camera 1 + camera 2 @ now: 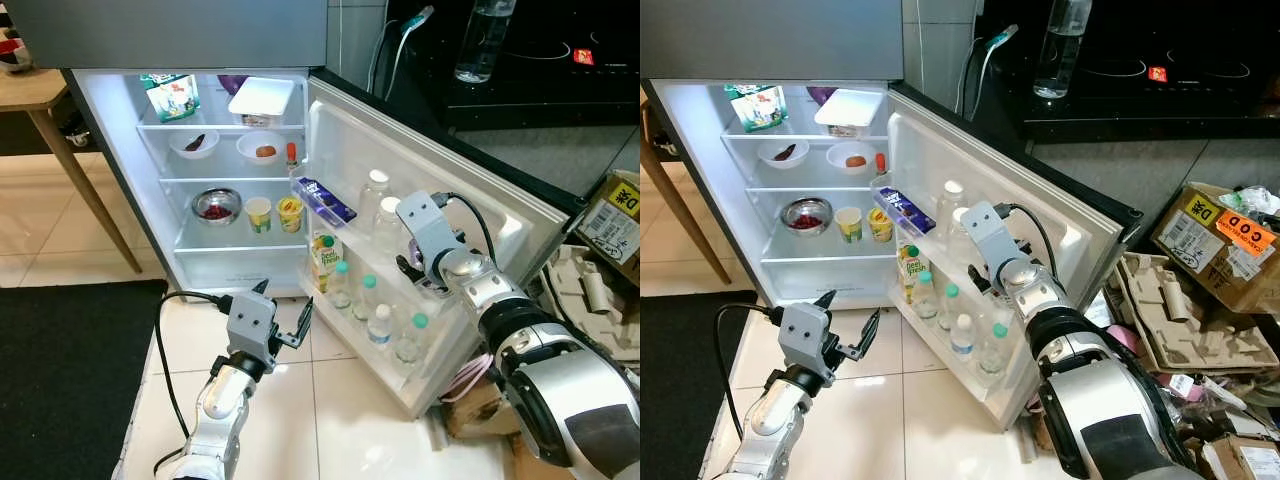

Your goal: Restocking fridge

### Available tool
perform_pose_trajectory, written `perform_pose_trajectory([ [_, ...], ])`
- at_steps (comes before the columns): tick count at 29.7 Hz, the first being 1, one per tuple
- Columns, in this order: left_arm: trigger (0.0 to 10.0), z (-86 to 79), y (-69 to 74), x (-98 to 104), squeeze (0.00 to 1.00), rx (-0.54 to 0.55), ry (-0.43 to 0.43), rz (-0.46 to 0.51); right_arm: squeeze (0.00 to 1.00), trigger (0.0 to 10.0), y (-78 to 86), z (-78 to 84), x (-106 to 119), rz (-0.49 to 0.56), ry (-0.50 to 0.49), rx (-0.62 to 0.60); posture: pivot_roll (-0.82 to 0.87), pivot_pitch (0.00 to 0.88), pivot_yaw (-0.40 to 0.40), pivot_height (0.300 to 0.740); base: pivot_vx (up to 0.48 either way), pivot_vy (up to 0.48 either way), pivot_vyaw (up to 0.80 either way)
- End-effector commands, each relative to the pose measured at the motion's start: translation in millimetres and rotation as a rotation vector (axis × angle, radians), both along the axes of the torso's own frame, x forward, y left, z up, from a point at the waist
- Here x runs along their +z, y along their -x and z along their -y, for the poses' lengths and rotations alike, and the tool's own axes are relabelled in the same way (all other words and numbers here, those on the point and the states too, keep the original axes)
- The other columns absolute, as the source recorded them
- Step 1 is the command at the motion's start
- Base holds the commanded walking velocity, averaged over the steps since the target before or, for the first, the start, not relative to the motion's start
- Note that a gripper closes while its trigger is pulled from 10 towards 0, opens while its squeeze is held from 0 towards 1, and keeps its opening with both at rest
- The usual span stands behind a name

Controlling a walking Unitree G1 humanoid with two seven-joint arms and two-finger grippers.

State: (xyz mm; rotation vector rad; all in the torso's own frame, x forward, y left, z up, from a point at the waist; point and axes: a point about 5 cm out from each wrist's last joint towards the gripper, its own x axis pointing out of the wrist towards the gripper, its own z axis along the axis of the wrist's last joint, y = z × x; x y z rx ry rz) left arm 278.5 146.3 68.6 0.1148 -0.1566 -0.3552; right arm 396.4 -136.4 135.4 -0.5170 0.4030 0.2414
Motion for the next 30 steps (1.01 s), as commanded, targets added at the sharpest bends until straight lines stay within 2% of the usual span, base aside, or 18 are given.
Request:
perform_pose_trajectory([
  [1,10.0,0.9,2.9,-4,0.0,-0.005,-0.007,-0.022,0.0,10.0,9.3,7.8,-22,-0.094,-0.001,-0.035,-0.07,0.1,-0.071,0.74,0.0,0.0,0.0],
  [8,10.0,1.7,1.5,-3,0.0,-0.004,-0.007,-0.023,0.0,10.0,12.3,15.4,-26,-0.167,-0.021,-0.009,-0.08,0.097,-0.073,0.74,0.0,0.0,0.0],
  [14,10.0,2.2,0.8,-3,0.0,-0.005,-0.006,-0.024,0.0,10.0,13.4,15.6,-27,-0.197,-0.045,0.006,-0.08,0.095,-0.075,0.74,0.0,0.0,0.0],
  [17,10.0,5.0,-0.1,-3,0.0,-0.008,-0.002,-0.024,0.0,10.0,17.5,9.6,-32,-0.263,-0.076,0.07,-0.09,0.093,-0.077,0.74,0.0,0.0,0.0],
  [26,10.0,5.7,-0.9,-3,0.0,-0.005,0.001,-0.025,0.0,10.0,22.2,4.4,-37,-0.335,-0.05,0.157,-0.09,0.092,-0.08,0.74,0.0,0.0,0.0],
  [30,10.0,5.9,-1.0,-3,0.0,-0.004,0.002,-0.025,0.0,10.0,21.7,3.2,-35,-0.333,-0.048,0.176,-0.09,0.092,-0.08,0.74,0.0,0.0,0.0],
])
